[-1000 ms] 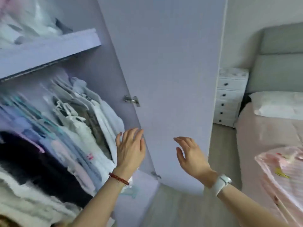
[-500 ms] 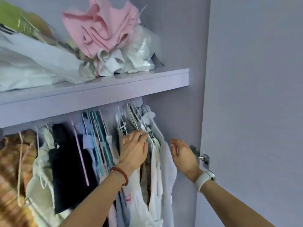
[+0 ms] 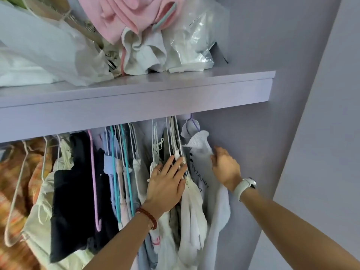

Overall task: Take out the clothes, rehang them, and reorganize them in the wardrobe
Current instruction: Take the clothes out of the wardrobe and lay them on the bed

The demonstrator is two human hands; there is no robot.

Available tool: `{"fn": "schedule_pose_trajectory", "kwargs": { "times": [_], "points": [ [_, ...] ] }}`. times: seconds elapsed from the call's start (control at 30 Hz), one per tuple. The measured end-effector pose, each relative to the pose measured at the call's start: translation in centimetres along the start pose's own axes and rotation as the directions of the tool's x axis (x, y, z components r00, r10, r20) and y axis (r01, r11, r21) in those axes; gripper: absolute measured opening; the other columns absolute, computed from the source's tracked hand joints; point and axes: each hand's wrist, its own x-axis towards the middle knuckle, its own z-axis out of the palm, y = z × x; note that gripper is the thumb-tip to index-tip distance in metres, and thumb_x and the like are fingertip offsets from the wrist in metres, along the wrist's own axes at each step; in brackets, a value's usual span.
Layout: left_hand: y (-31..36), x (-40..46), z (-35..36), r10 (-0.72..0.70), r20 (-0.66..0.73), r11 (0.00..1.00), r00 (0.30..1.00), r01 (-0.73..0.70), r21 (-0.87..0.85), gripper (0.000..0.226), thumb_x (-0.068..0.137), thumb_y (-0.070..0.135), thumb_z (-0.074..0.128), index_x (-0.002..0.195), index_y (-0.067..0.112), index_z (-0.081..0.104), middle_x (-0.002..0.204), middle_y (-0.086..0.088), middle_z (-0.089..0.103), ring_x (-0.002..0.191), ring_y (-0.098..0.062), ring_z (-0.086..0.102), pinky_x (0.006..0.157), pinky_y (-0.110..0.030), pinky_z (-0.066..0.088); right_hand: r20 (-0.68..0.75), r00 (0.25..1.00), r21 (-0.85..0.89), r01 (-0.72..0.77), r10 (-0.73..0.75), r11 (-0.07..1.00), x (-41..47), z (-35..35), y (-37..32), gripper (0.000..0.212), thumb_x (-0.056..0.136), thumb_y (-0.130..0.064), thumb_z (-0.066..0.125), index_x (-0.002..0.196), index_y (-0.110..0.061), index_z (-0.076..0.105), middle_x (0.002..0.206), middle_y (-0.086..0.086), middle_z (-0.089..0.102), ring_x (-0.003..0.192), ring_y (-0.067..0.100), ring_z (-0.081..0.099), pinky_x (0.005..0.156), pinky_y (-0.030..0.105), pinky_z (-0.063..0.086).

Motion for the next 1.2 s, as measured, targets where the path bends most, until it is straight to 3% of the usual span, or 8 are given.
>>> {"fn": "schedule_pose_trajectory", "kwargs": {
  "times": [0.17,0.37,0.53,0.7,0.9,0.97,1.03,1.2],
  "points": [
    [-0.7,-0.7,-0.2,-0.008,0.054,1.0,0.999,0.008,0.002,0.048,0.091,0.032,0.026,0.128,0.022,0.055,0.14,0.003,0.047,0.132,-0.017,0.04,0.1,-0.04,0.04,0.059,0.998,-0.101,0.017,-0.011,0.995,1.9,1.3,-1.7,0.032,0.098,-0.028,0.029,0.108,-0.004,0.047,0.106,0.018,0.062,0.096,0.038,0.058,0.07,0.035,0.038],
    [-2.0,-1.2,-0.1,-0.015,0.067,0.998,0.998,0.02,-0.067,0.043,0.091,0.027,0.04,0.133,0.02,0.05,0.144,0.0,0.041,0.135,-0.02,0.034,0.104,-0.042,0.038,-0.206,0.975,0.161,-0.049,0.082,0.986,1.6,-0.2,-3.7,0.031,0.098,-0.025,0.032,0.096,0.002,0.048,0.091,0.025,0.062,0.087,0.043,0.057,0.066,0.038,0.037],
    [-2.1,-0.8,0.1,-0.1,0.063,0.984,0.993,0.108,-0.144,0.046,0.097,0.027,0.029,0.143,0.026,0.031,0.154,0.006,0.016,0.144,-0.016,-0.001,0.115,-0.034,0.007,-0.232,0.972,0.212,0.007,0.043,0.977,-6.1,0.5,-1.0,0.024,0.096,-0.021,0.039,0.085,-0.001,0.047,0.069,0.022,0.059,0.068,0.045,0.056,0.057,0.037,0.033],
    [1.4,-0.1,-1.5,-0.089,-0.238,0.883,0.967,-0.034,-0.468,0.04,0.09,0.011,0.044,0.128,0.003,0.051,0.138,-0.014,0.047,0.136,-0.03,0.031,0.109,-0.043,0.024,-0.192,0.981,0.029,-0.006,0.011,1.0,-15.6,-0.3,4.1,0.017,0.091,-0.013,0.051,0.09,0.002,0.059,0.058,0.019,0.061,0.053,0.041,0.058,0.047,0.04,0.044],
    [7.6,-1.4,1.7,0.24,0.047,0.779,0.97,-0.163,-0.606,0.048,0.1,0.027,0.031,0.145,0.014,0.024,0.152,-0.001,0.026,0.144,-0.019,0.007,0.114,-0.04,0.005,-0.235,0.961,-0.328,0.063,-0.146,0.942,-27.1,-5.7,7.7,0.045,0.096,-0.034,0.026,0.086,-0.012,0.063,0.044,-0.004,0.055,0.036,0.02,0.052,0.032,0.019,0.029],
    [10.4,-3.0,2.2,0.393,0.06,0.732,0.918,-0.273,-0.624,0.046,0.098,0.038,0.026,0.134,0.014,0.045,0.136,-0.002,0.05,0.133,-0.024,0.035,0.107,-0.045,0.021,-0.206,0.973,-0.416,0.008,-0.103,0.909,-31.6,-7.9,8.5,0.026,0.089,-0.027,0.035,0.09,-0.015,0.057,0.048,-0.005,0.056,0.038,0.019,0.052,0.033,0.019,0.031],
    [13.4,-5.3,2.1,0.505,0.01,0.613,0.863,-0.351,-0.708,0.042,0.095,0.041,0.032,0.103,0.011,0.06,0.102,-0.004,0.065,0.096,-0.029,0.06,0.076,-0.033,0.039,-0.185,0.983,-0.459,-0.094,0.008,0.883,-36.5,-10.0,8.9,0.025,0.081,-0.024,0.04,0.089,-0.013,0.06,0.052,-0.004,0.059,0.041,0.019,0.055,0.035,0.019,0.034],
    [21.6,-13.8,-0.3,0.646,-0.015,0.301,0.763,-0.273,-0.914,0.023,0.093,0.022,0.053,0.073,0.01,0.05,0.056,0.01,0.041,0.058,-0.015,0.04,0.057,-0.03,0.031,-0.322,0.861,-0.343,-0.495,0.395,0.799,-48.9,-14.0,7.4,0.02,0.082,-0.018,0.052,0.096,-0.01,0.062,0.08,0.002,0.067,0.068,0.022,0.066,0.054,0.026,0.049]
  ]
}}
